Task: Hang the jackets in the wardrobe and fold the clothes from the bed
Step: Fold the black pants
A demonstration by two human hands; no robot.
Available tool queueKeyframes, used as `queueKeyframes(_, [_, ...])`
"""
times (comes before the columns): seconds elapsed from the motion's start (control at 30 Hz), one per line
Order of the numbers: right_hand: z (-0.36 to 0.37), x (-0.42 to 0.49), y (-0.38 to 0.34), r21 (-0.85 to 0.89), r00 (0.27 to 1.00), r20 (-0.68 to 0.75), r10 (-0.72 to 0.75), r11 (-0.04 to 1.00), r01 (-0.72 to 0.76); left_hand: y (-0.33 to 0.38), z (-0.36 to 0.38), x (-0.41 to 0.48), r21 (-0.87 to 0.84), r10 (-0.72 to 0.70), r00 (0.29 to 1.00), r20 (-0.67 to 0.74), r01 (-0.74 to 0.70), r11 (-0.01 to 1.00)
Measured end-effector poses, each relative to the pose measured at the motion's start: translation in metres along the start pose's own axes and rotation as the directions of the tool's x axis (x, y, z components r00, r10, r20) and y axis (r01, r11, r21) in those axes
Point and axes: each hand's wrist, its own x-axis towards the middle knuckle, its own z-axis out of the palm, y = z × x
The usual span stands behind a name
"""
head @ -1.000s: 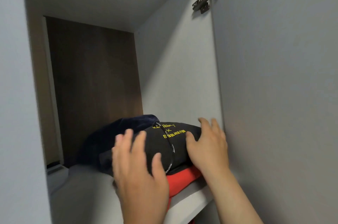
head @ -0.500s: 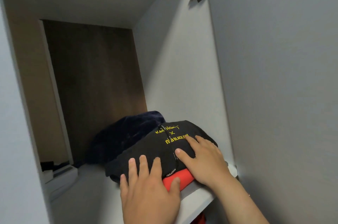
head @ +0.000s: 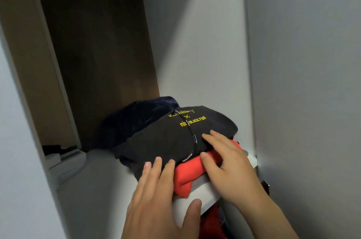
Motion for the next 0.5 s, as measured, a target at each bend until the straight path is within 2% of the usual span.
queueKeyframes(0.07, [-0.002, -0.007, -0.007, 0.058, 1.000, -0.010, -0.023, 0.998, 0.024, -0.004, -0.006, -0.006, -0.208, -0.077, 0.997, -0.027, 0.070, 0.976])
queueKeyframes(0.1, [-0.002, -0.010, -0.010, 0.067, 1.000, -0.007, -0.028, 0.997, 0.028, -0.004, -0.007, -0.009, -0.260, -0.124, 0.990, -0.065, 0.104, 0.960])
queueKeyframes(0.17, [-0.004, -0.017, -0.014, 0.052, 0.999, 0.015, -0.033, 0.998, 0.032, 0.000, -0.009, -0.012, -0.312, -0.160, 0.986, -0.045, 0.139, 0.940])
queueKeyframes(0.27, [-0.009, -0.027, -0.013, 0.018, 0.999, 0.037, -0.034, 0.999, 0.033, 0.000, -0.010, -0.016, -0.289, -0.140, 0.987, -0.076, 0.112, 0.951])
queueKeyframes(0.43, [-0.030, -0.049, -0.037, 0.087, 0.998, 0.015, -0.060, 0.995, 0.058, 0.013, -0.035, -0.023, -0.382, -0.126, 0.986, 0.108, 0.158, 0.911])
queueKeyframes(0.5, [-0.038, -0.056, -0.061, 0.103, 0.994, -0.016, -0.111, 0.988, 0.112, -0.002, -0.058, -0.021, -0.493, -0.087, 0.987, 0.133, 0.142, 0.858])
